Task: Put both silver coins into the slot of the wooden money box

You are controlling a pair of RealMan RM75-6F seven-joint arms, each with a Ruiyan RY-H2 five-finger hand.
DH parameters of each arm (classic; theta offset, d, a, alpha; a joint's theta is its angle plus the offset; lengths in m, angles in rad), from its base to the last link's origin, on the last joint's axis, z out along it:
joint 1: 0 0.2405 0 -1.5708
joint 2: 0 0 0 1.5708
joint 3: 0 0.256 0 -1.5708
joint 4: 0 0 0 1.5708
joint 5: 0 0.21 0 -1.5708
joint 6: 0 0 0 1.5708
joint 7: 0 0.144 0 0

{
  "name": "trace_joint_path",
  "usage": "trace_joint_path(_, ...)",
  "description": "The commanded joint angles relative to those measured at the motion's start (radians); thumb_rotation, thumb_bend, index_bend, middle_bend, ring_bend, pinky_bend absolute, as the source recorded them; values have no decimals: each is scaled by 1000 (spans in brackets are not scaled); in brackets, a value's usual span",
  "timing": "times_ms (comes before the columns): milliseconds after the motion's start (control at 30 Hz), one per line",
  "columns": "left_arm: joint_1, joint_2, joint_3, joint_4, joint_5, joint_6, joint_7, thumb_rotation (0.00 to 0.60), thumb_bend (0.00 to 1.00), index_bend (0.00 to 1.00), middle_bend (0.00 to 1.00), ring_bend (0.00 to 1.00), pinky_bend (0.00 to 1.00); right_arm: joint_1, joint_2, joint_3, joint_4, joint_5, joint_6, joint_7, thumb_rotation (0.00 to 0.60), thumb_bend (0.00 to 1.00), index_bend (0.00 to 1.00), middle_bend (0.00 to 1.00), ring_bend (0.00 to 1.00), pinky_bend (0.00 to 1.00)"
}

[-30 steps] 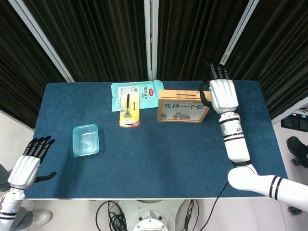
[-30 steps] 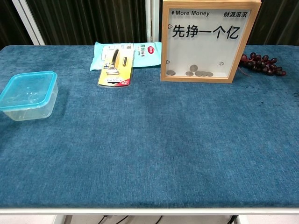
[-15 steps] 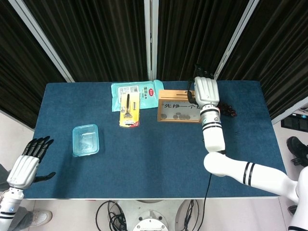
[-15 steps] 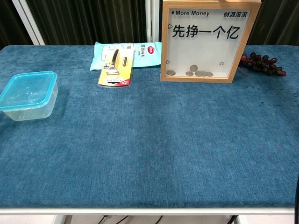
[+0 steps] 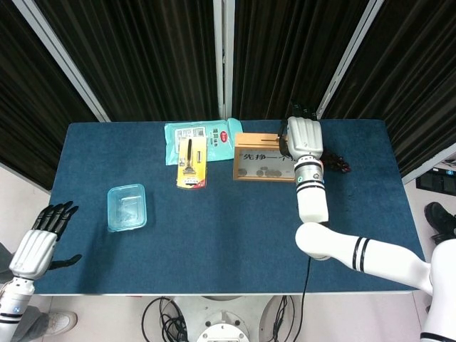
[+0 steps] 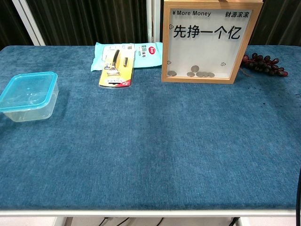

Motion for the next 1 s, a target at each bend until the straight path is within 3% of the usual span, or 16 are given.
trace_joint_path(33,0,0,0,0,0,-1,1,600,48,0,0,0,0,3,-1,-8,2,-3,2,-2,600,426,759,39,0,0)
trace_joint_path(400,2,0,0,6,-5,0,-8,600,48,0,0,0,0,10,-11,-29,20,-1,-7,6,600,427,735,34,0,0)
trace_joint_path(467,2,0,0,7,-5,0,-9,600,48,0,0,0,0,9,-4,-32,14,5,-19,6,600,419,612,15,0,0)
trace_joint_path(567,2,-1,0,8,-5,0,-9,600,48,0,0,0,0,2,10,-38,4,-3,-34,15,600,387,180,0,0,0)
trace_joint_path(633,1,-1,0,8,-4,-1,-8,600,48,0,0,0,0,-4,20,-42,-3,-16,-40,25,600,380,19,0,0,0)
trace_joint_path(867,0,1,-4,-1,-4,2,2,600,48,0,0,0,0,-44,72,-43,-65,-67,-49,93,600,370,0,0,0,0)
trace_joint_path(1000,-1,7,-8,-15,-4,7,16,600,48,0,0,0,0,-149,168,-86,-213,-243,-5,187,600,371,0,0,0,0)
